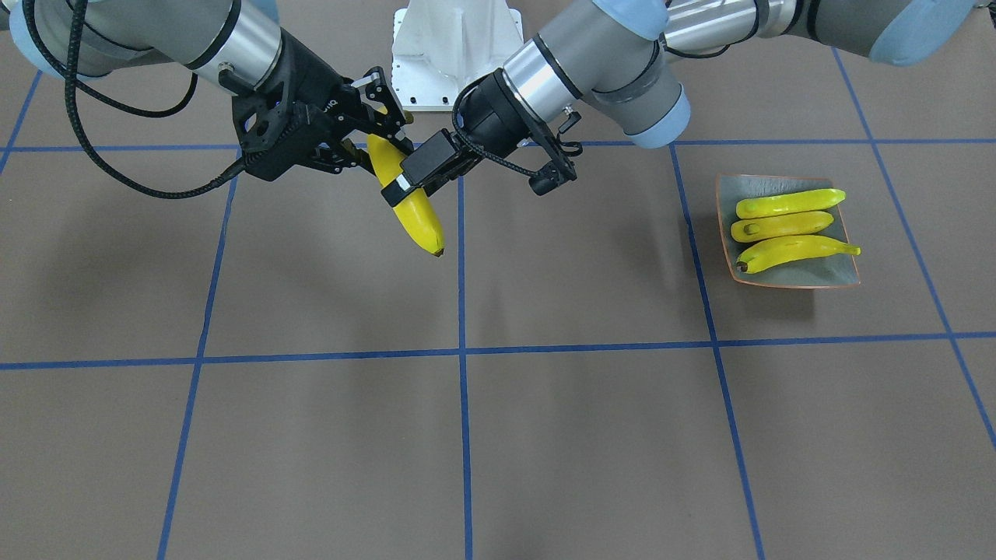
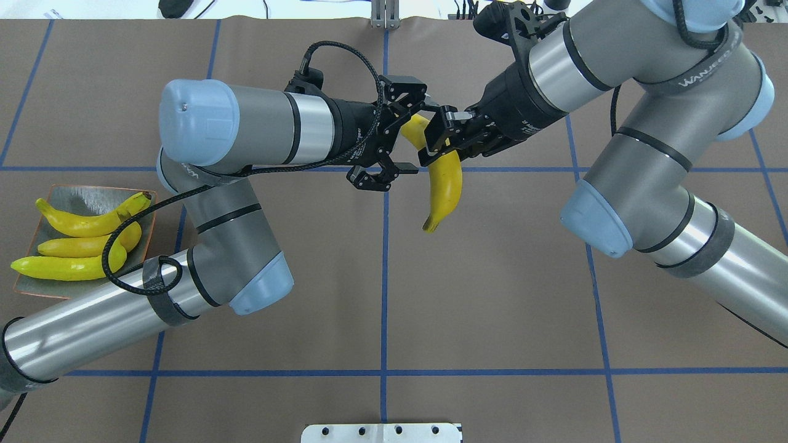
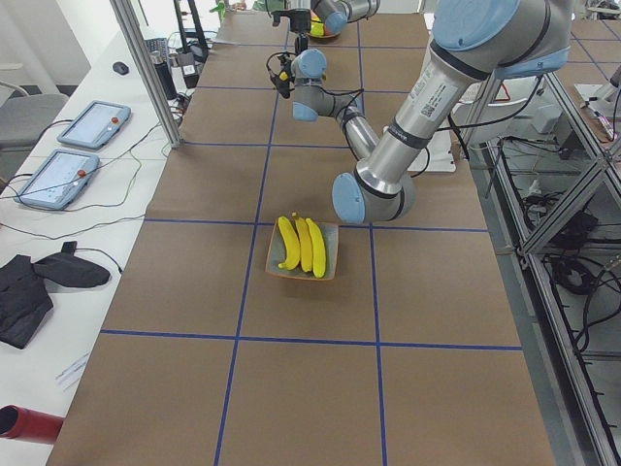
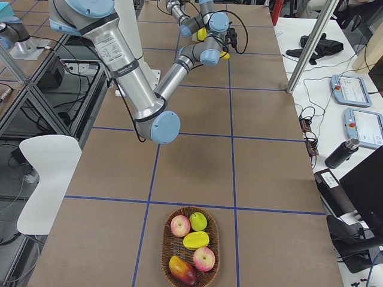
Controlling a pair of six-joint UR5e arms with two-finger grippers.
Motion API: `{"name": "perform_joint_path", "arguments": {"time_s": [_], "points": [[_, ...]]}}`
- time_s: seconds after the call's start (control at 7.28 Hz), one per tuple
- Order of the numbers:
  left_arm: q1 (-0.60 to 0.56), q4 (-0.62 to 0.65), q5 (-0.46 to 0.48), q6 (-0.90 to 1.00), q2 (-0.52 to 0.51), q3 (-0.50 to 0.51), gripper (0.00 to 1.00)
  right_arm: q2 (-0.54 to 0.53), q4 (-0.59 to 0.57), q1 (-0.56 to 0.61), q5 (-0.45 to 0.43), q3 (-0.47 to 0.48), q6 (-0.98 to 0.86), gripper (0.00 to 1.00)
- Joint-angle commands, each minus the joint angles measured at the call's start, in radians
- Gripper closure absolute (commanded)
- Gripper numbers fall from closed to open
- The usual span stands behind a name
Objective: Transfer all bananas from basket to plate
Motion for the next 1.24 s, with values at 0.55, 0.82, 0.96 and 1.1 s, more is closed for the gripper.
{"name": "perform_joint_path", "arguments": {"time_s": [0.55, 0.82, 0.96, 1.1], "points": [[0.002, -0.002, 0.000, -0.012, -0.001, 0.022, 0.01, -0.025, 0.000, -0.005, -0.001, 0.048, 0.008, 1.00], [0.002, -0.002, 0.000, -0.014, -0.002, 0.014, 0.02, -0.026, 0.000, -0.005, -0.002, 0.048, 0.008, 1.00], [0.002, -0.002, 0.000, -0.015, -0.004, 0.011, 0.07, -0.027, 0.000, -0.005, -0.002, 0.048, 0.008, 1.00], [0.004, -0.002, 0.000, -0.015, -0.005, 0.008, 0.09, -0.027, 0.000, -0.005, -0.002, 0.045, 0.008, 1.00]]}}
